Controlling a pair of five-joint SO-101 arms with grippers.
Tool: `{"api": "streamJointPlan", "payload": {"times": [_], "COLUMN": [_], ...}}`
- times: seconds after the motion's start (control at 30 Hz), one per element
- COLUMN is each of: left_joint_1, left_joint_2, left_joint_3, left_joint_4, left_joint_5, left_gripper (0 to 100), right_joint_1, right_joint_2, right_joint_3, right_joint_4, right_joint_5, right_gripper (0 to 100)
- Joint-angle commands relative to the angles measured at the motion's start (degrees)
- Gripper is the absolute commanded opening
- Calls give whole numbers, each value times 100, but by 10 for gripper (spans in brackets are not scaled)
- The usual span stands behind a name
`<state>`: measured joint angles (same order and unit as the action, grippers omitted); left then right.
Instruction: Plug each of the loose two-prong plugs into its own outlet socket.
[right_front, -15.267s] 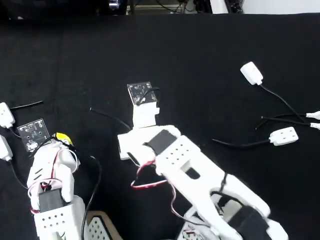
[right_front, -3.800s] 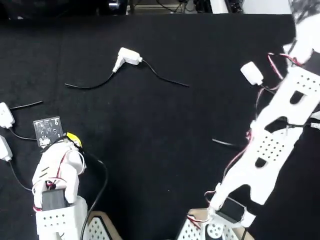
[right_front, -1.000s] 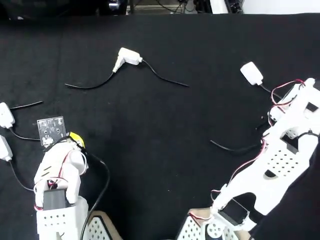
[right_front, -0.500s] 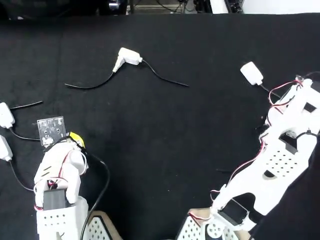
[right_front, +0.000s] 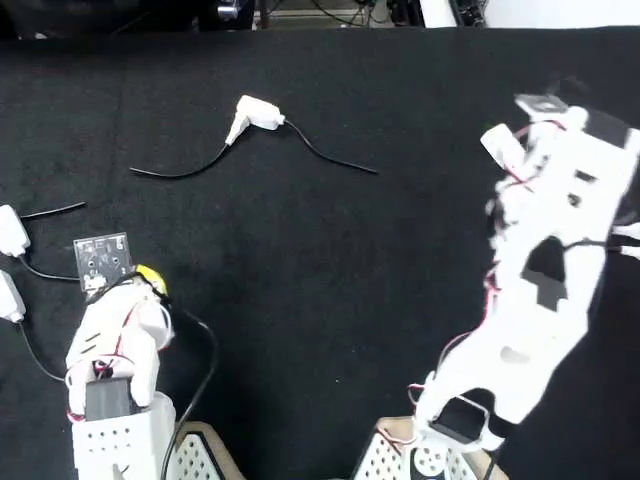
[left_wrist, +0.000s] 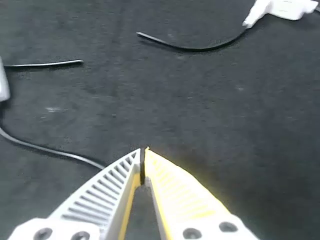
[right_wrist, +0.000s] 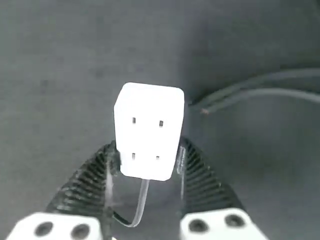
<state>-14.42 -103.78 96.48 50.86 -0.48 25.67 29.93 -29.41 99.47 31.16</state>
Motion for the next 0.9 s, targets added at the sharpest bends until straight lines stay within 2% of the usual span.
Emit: {"api": "streamJointPlan", "payload": {"times": [0.0,0.13,0.27,0.33,0.53,0.7,0.87], "left_joint_1": [-558,-1270,-2545,-3116,-4189,-4488,-4479], "left_joint_2": [-44,-44,-44,-44,-44,-26,-44], "left_joint_3": [92,92,92,92,92,92,92], "left_joint_4": [-26,-35,-18,-97,-695,-246,519], "left_joint_5": [-730,-1538,-2708,-2927,-2963,-2963,-2945], "left_gripper": [30,30,30,30,30,30,30], "right_joint_1": [-1204,-2629,-3965,-4431,-5301,-5881,-6022], "right_joint_2": [-927,-1420,-1631,-1622,-1622,-1613,-1622], "right_joint_3": [549,1174,1675,1851,2580,3679,4435], "right_joint_4": [132,53,-316,-607,-1486,-2418,-3815], "right_joint_5": [237,220,62,-202,-308,-378,-1670], "right_gripper": [11,11,11,11,11,11,11]}}
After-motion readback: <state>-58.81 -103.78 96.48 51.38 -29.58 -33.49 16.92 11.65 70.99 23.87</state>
